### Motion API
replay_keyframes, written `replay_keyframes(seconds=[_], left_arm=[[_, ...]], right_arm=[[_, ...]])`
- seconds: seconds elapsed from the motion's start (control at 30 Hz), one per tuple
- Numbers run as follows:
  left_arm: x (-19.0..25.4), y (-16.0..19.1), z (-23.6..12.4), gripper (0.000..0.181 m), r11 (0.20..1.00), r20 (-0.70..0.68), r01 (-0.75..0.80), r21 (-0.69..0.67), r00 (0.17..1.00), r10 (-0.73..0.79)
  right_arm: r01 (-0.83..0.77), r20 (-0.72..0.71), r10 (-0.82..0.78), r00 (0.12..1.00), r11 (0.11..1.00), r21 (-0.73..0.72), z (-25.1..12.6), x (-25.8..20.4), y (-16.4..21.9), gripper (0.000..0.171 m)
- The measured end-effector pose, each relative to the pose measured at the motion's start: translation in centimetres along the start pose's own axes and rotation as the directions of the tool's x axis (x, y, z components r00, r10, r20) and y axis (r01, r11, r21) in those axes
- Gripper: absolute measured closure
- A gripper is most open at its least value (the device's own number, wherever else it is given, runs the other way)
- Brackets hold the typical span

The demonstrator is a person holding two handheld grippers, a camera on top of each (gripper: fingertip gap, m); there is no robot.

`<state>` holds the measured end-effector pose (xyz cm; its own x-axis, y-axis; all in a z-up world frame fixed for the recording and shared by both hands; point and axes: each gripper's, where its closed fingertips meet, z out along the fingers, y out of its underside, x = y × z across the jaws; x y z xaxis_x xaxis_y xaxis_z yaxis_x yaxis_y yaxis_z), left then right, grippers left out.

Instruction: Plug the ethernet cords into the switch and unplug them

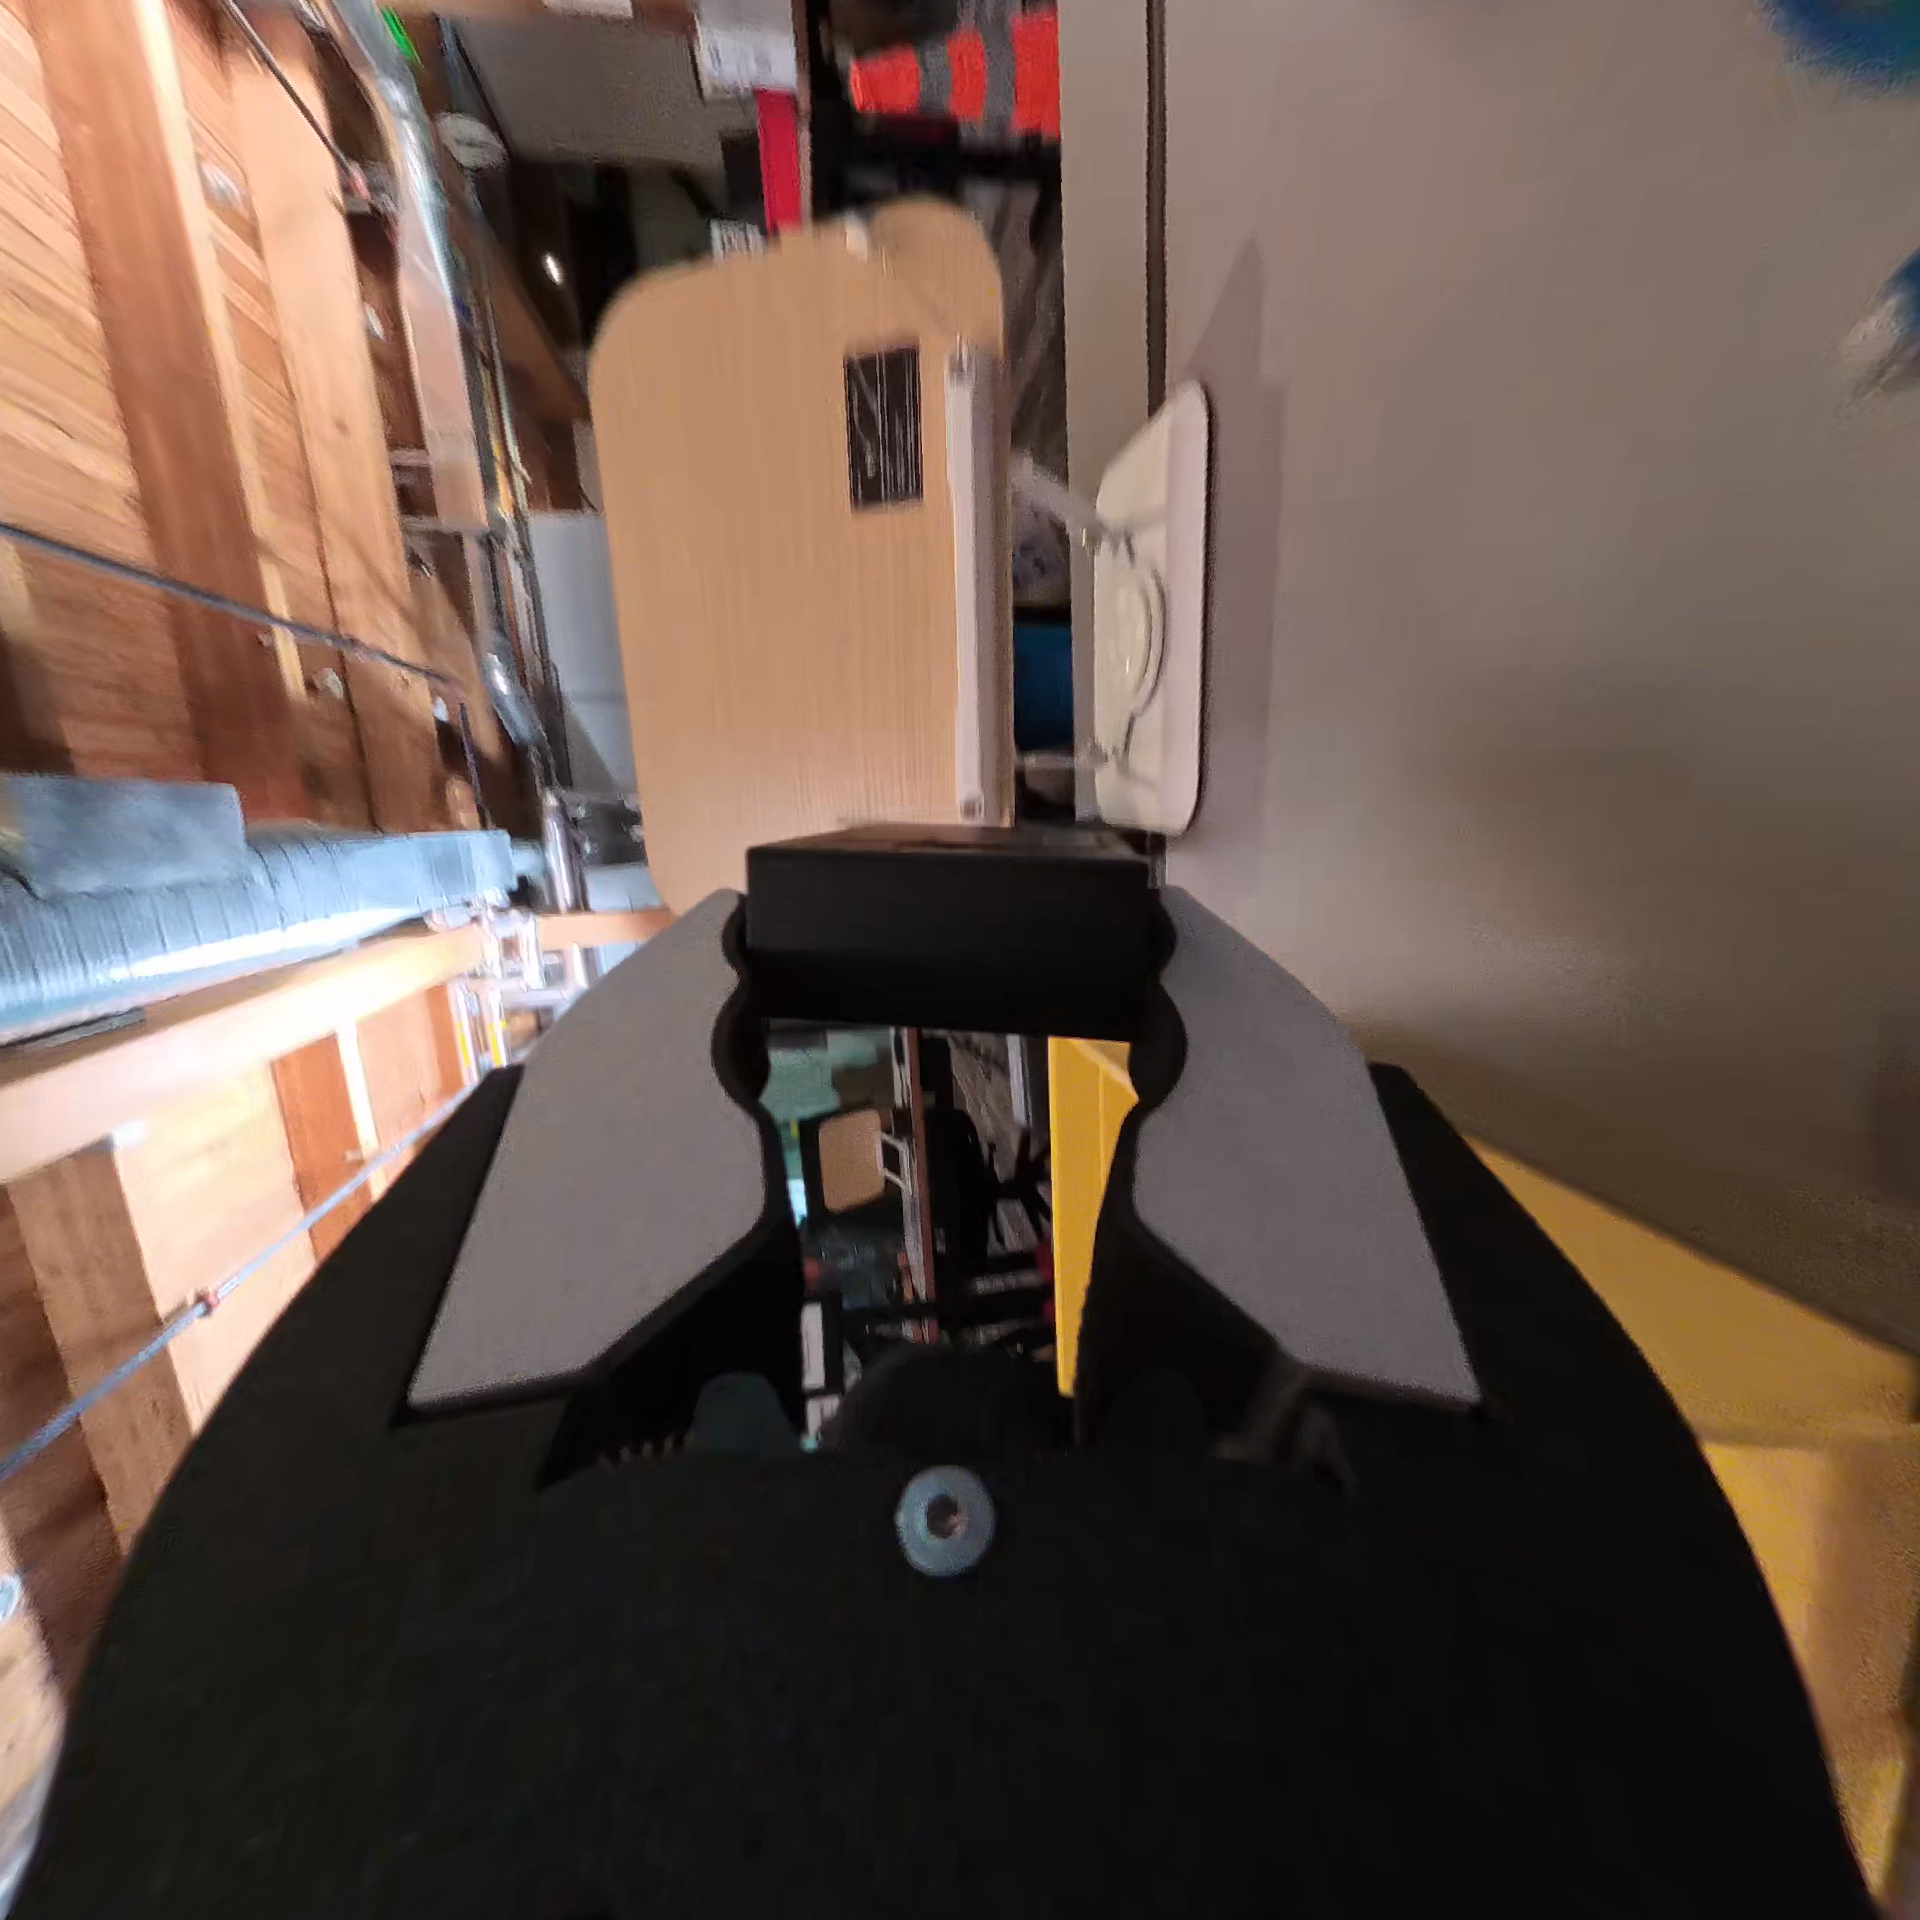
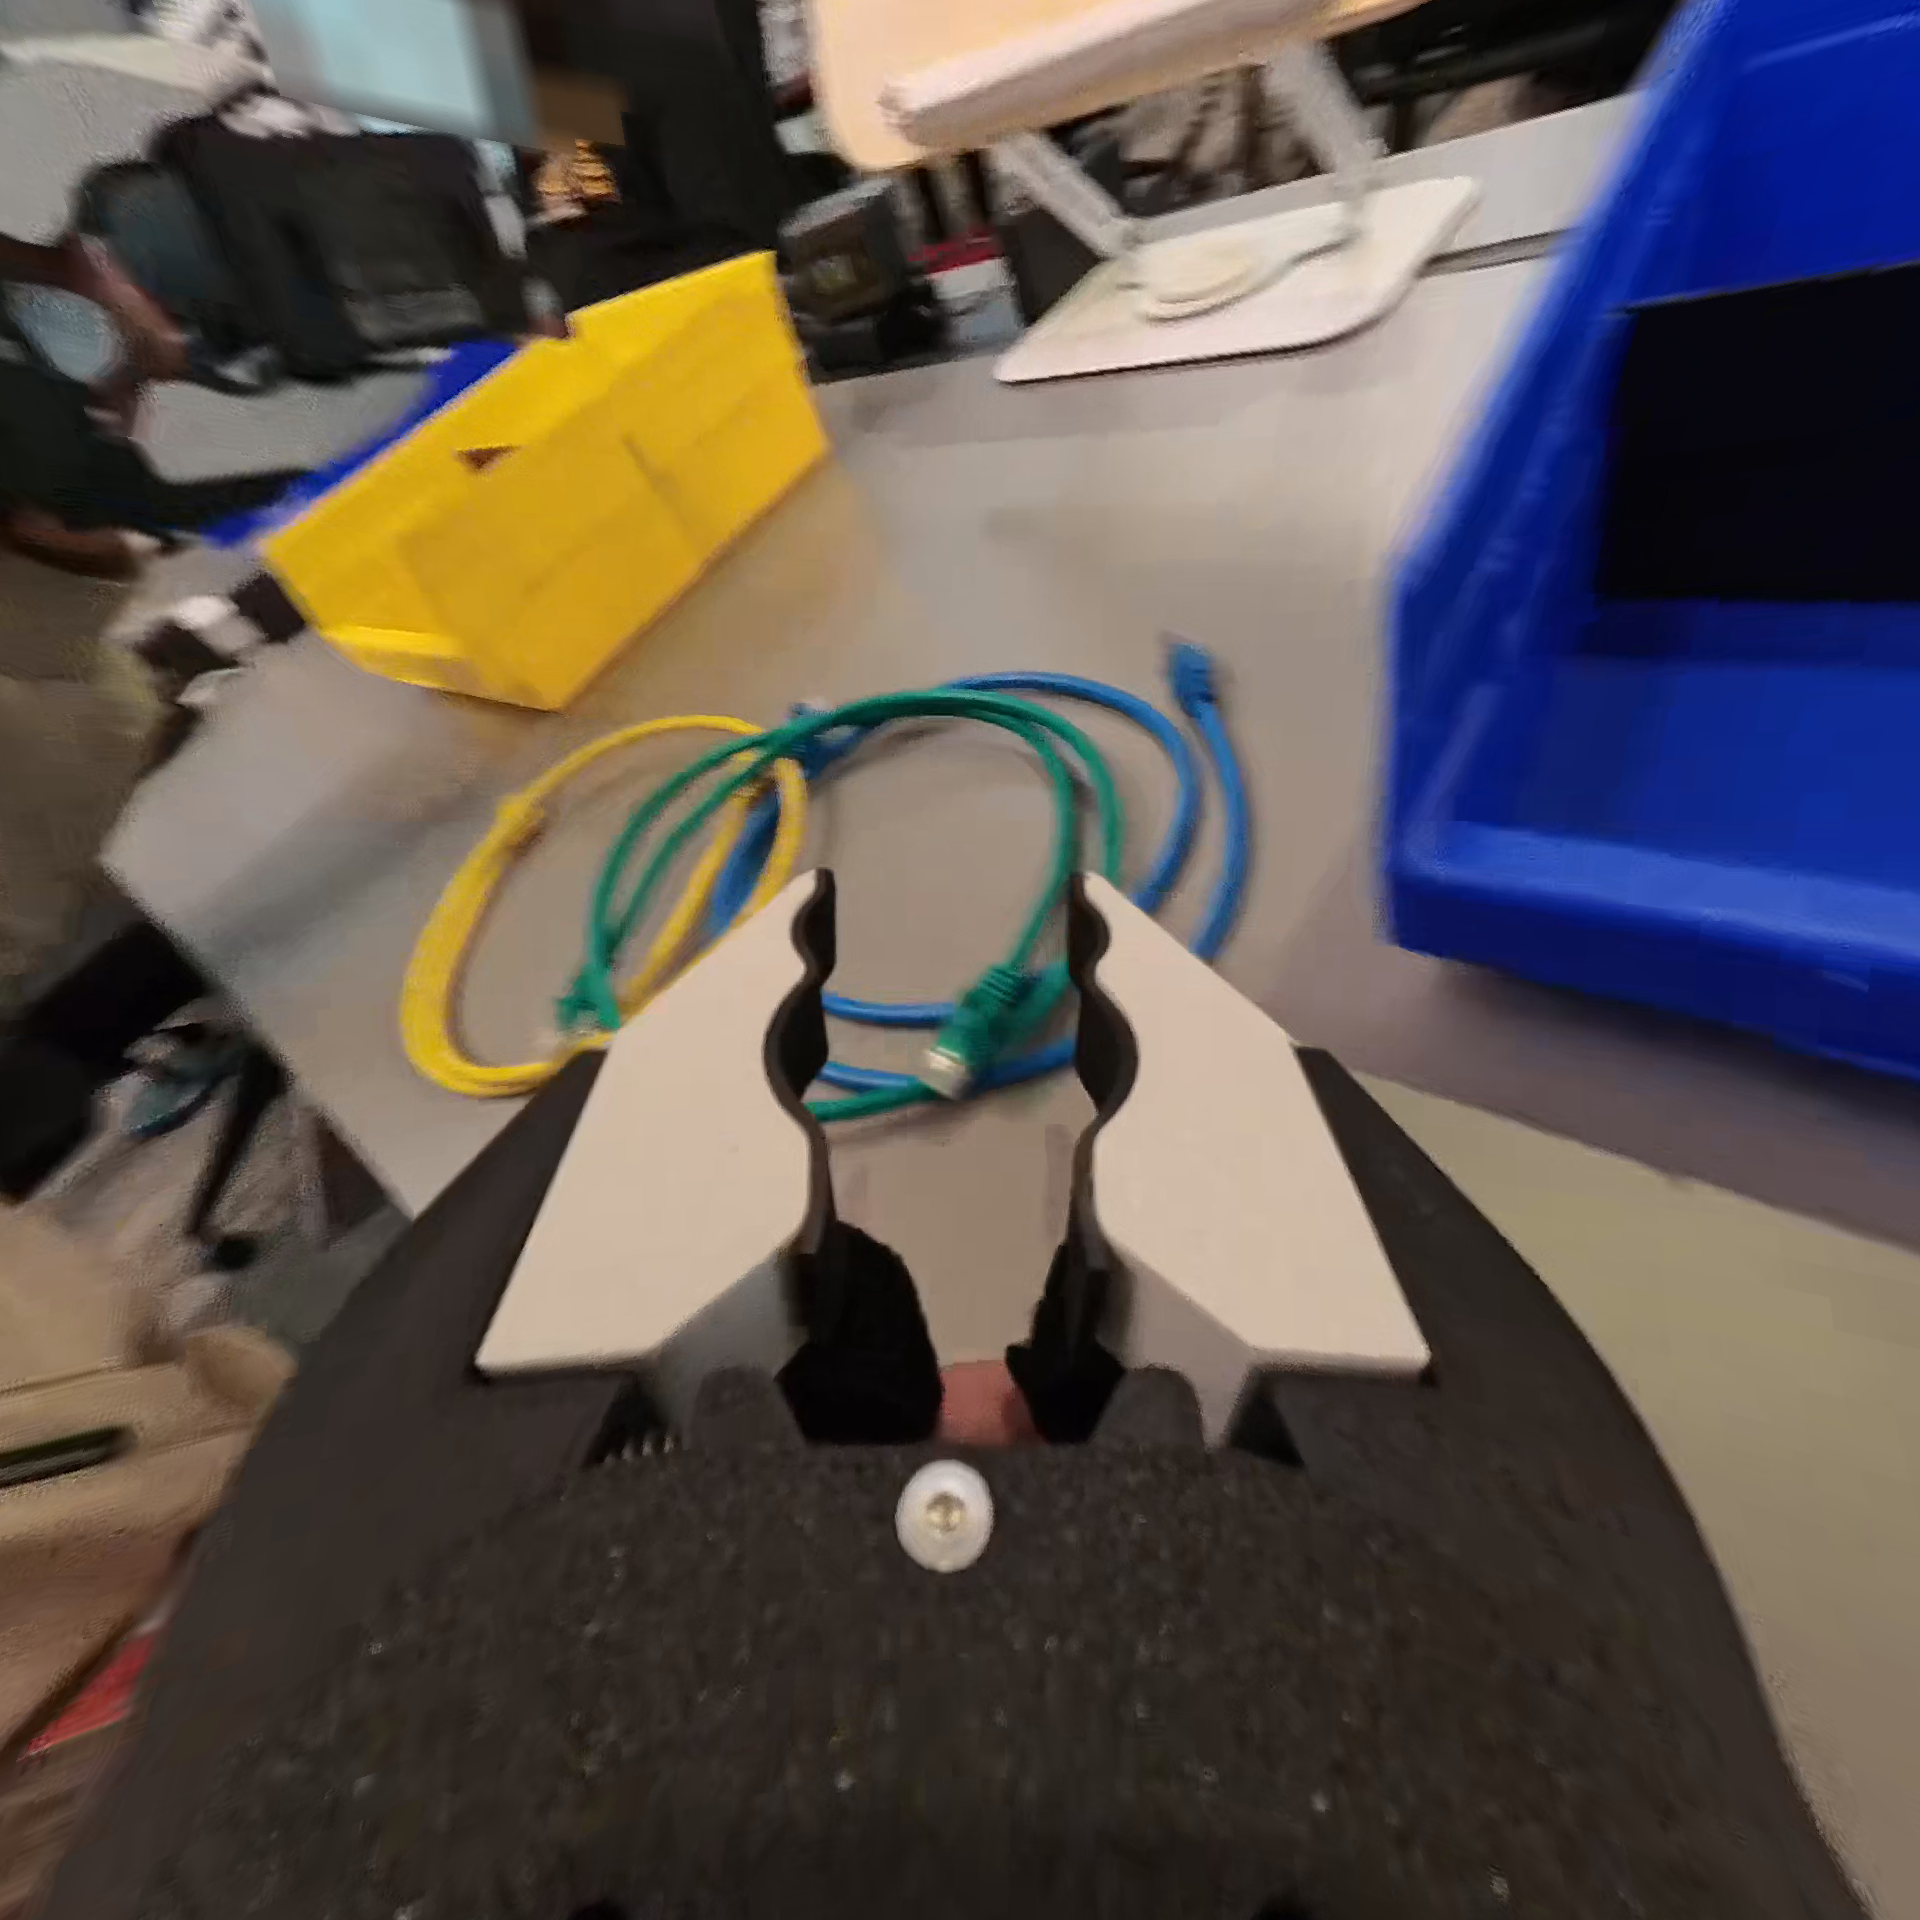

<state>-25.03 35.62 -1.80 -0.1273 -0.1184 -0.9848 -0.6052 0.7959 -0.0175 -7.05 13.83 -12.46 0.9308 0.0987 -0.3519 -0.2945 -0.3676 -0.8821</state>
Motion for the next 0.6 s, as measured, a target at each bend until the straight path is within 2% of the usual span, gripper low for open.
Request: replay_keyframes(seconds=[0.13,0.2,0.37,0.53,0.6], left_arm=[[1.5,-5.1,-1.0,0.114,0.997,0.003,0.013,0.071,1.000,-0.013],[2.1,-6.8,-1.0,0.114,0.996,0.001,0.036,0.085,0.999,-0.036],[4.0,-10.2,-0.5,0.114,0.989,-0.041,0.122,0.077,0.992,-0.119],[6.2,-12.5,0.0,0.114,0.981,-0.095,0.186,0.047,0.979,-0.181],[6.9,-13.5,0.1,0.114,0.985,-0.094,0.166,0.043,0.982,-0.161]], right_arm=[[0.048,0.272,-0.026,0.962,0.996,-0.076,3.0,-6.7,-1.0,0.107],[0.119,0.342,-0.091,0.935,0.991,-0.062,4.6,-9.5,-1.9,0.096],[0.222,0.297,-0.219,0.930,0.975,0.023,8.5,-12.6,-4.3,0.088],[0.242,0.179,-0.247,0.952,0.969,0.050,10.1,-12.4,-5.1,0.099],[0.247,0.160,-0.251,0.955,0.968,0.044,10.3,-12.2,-4.7,0.117]])
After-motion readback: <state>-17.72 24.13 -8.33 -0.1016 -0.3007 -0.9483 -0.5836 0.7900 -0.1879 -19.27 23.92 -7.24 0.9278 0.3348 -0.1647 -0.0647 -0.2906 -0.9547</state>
